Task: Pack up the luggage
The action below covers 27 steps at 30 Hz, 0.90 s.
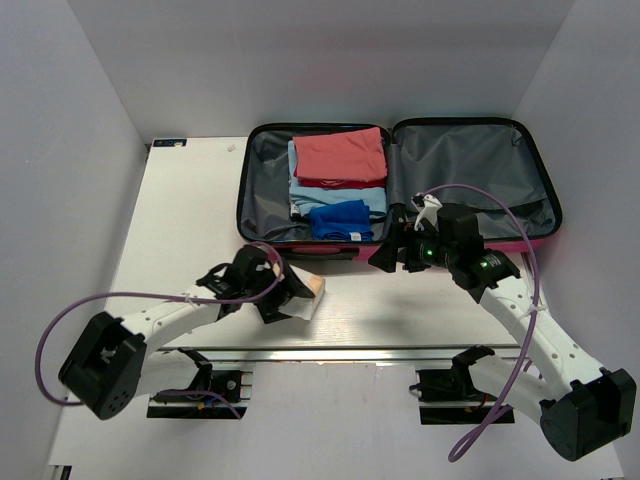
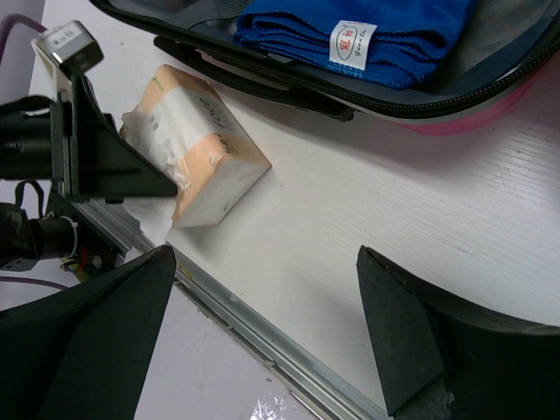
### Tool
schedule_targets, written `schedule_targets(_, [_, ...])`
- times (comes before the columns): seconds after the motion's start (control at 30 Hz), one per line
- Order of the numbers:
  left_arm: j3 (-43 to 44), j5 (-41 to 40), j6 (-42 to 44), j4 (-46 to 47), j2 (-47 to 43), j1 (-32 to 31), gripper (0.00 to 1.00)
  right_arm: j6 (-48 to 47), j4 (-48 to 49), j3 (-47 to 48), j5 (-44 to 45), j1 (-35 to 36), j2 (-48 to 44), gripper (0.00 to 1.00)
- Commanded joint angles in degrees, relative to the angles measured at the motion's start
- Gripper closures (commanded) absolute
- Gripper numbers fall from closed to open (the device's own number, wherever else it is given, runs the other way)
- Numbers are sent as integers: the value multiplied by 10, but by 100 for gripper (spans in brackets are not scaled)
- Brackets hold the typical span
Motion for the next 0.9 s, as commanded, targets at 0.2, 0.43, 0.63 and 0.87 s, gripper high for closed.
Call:
schedule_targets(0.2, [153, -15, 39, 3, 127, -144, 3, -2, -19, 1, 48, 2, 2, 11])
schedule_targets(0.43, [170, -80, 61, -135, 27, -157, 2, -32, 5, -6, -31, 5, 7, 11])
schedule_targets(0.63, [67, -150, -51, -218, -119, -152, 2, -47, 83, -28, -127, 40, 29, 11])
schedule_targets(0.87, [-20, -232, -147, -221, -248, -146, 2, -64, 147, -24, -79, 167, 133, 11])
